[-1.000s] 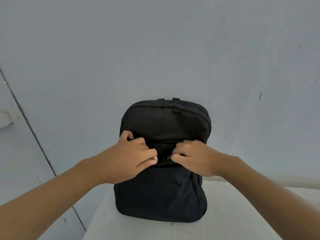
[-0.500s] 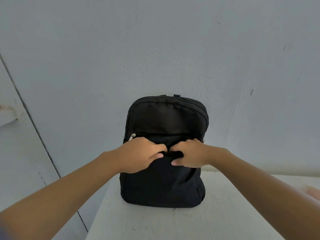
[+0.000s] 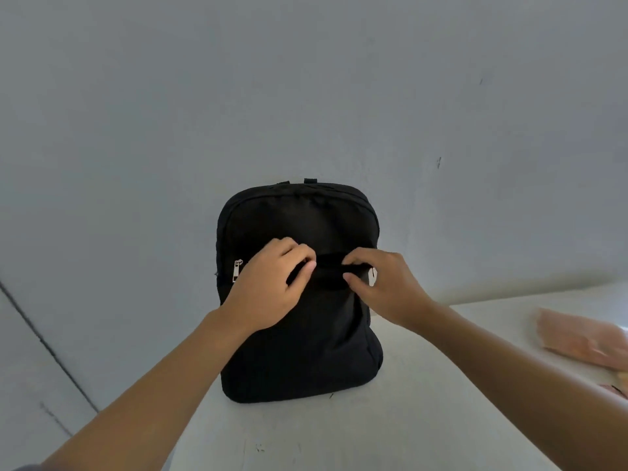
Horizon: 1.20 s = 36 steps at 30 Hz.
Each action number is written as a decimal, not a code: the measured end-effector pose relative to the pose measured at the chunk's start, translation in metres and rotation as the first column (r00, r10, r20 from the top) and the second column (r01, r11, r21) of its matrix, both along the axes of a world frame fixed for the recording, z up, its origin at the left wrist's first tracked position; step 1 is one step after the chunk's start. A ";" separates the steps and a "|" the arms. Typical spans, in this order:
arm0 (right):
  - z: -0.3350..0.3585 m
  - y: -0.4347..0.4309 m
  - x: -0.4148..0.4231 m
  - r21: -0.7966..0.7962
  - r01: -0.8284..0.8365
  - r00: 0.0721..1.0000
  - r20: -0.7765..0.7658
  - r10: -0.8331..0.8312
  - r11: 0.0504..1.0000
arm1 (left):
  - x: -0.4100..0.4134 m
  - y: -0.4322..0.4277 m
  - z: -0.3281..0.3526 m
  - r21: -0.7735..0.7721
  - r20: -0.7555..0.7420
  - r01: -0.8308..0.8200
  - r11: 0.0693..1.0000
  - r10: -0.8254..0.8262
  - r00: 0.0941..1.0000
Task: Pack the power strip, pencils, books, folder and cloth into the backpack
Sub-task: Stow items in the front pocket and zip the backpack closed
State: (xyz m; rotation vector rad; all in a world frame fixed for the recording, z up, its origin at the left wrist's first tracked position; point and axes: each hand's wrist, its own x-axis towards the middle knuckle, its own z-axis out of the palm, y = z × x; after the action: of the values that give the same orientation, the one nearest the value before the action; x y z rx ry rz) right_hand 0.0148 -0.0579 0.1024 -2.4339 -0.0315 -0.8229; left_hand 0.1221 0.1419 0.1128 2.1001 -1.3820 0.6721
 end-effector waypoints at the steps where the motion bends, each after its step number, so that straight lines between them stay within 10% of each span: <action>1: -0.001 -0.002 -0.003 0.014 0.008 0.998 0.055 -0.009 1.000 | -0.005 -0.003 0.001 -0.023 0.039 0.030 0.999 -0.029 0.999; 8: -0.013 -0.035 -0.047 0.268 0.061 0.996 0.042 -0.074 0.961 | -0.062 -0.052 0.001 -0.098 0.054 0.136 0.986 -0.131 0.990; 14: -0.042 -0.134 -0.129 0.396 0.114 0.992 -0.003 -0.123 0.911 | -0.128 -0.131 -0.023 -0.112 -0.352 0.077 0.991 -0.112 0.929; 24: -0.104 -0.317 -0.260 -0.012 0.283 0.841 -0.478 -0.254 0.959 | -0.237 -0.295 -0.116 0.160 -0.723 0.139 0.977 0.020 0.691; 36: -0.166 -0.364 -0.307 -0.224 0.037 0.684 -0.704 -0.189 0.974 | -0.268 -0.395 -0.194 0.523 -0.514 0.196 0.830 0.124 0.849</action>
State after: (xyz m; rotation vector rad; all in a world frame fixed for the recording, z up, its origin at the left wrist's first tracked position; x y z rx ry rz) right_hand -0.2921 -0.4219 -0.0641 -2.8005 0.3628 0.1716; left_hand -0.1460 -0.2530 -0.0808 2.4203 -1.3801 -0.3979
